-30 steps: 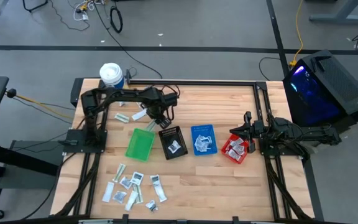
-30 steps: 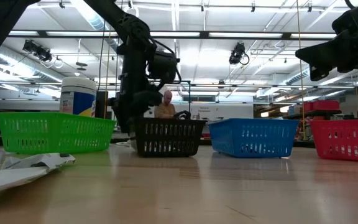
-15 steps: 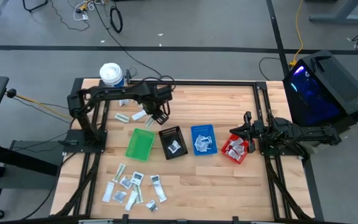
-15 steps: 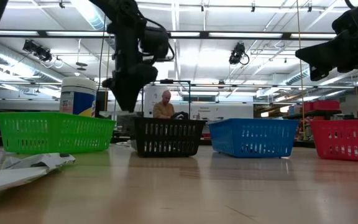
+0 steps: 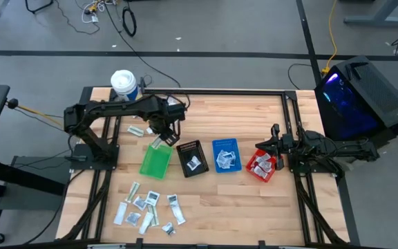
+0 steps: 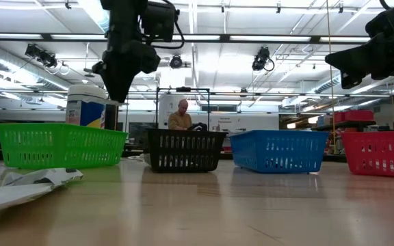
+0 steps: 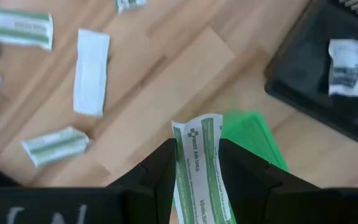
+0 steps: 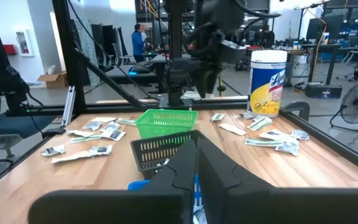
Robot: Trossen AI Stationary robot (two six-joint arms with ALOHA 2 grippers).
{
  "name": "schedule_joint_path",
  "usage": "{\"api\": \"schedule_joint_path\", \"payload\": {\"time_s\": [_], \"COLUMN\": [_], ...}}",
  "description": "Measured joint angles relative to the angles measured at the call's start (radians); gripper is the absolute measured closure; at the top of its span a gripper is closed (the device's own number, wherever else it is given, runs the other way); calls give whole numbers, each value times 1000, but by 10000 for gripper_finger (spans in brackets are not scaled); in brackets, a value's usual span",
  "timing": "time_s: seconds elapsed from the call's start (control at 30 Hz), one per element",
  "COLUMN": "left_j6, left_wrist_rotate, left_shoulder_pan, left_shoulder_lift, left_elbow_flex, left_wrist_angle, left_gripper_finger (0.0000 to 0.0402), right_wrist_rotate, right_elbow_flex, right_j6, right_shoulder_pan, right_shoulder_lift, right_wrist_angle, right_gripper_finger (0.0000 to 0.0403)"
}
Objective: Pick & Place First Aid Supplies
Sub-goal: Put the bandage into the green basket
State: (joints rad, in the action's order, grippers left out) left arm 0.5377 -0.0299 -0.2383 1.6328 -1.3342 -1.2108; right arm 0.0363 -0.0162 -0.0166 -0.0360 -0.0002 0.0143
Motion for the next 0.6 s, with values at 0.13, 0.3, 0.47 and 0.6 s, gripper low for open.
{"api": "schedule_joint_path", "payload": {"time_s": [0.13, 0.3, 0.47, 0.6], "left_j6": [28, 27, 27, 27], "left_wrist_rotate": [1, -5, -26, -45], "left_shoulder_pan": [59, 126, 179, 214], "left_shoulder_lift": [1, 1, 1, 1], "left_elbow_flex": [0, 0, 0, 0], "left_wrist_angle": [-27, -19, -18, -12], "left_gripper_finger": [273, 273, 273, 273], "right_wrist_rotate": [0, 0, 0, 0], "right_elbow_flex": [0, 0, 0, 0], "right_j6": [0, 0, 0, 0], "right_shoulder_pan": [0, 0, 0, 0], "right_shoulder_lift": [0, 0, 0, 0], "right_wrist_angle": [0, 0, 0, 0], "right_gripper_finger": [380, 380, 380, 380]}}
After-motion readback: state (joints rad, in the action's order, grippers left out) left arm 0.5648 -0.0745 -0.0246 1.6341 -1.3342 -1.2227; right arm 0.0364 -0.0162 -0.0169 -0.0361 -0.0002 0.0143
